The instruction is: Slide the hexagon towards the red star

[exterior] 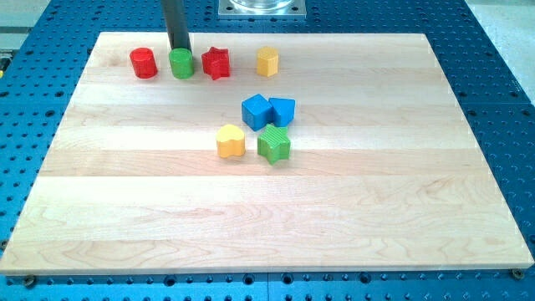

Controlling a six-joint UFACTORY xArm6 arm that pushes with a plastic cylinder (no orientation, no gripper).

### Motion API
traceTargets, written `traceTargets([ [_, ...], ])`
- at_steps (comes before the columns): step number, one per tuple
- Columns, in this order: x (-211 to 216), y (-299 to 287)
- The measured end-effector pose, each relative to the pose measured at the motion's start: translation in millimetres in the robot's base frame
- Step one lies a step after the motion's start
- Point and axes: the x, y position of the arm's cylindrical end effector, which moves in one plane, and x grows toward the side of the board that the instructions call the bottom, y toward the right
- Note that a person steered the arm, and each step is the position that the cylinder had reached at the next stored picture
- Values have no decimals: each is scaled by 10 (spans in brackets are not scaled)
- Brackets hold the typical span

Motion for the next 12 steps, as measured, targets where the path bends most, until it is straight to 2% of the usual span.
traceTargets([
  [1,-92,302],
  [3,-235,1683],
  [4,-269,2182],
  [5,-63,2239],
  [7,-21,1614],
  [9,-15,1409],
  [11,6,2041],
  [12,251,2087],
])
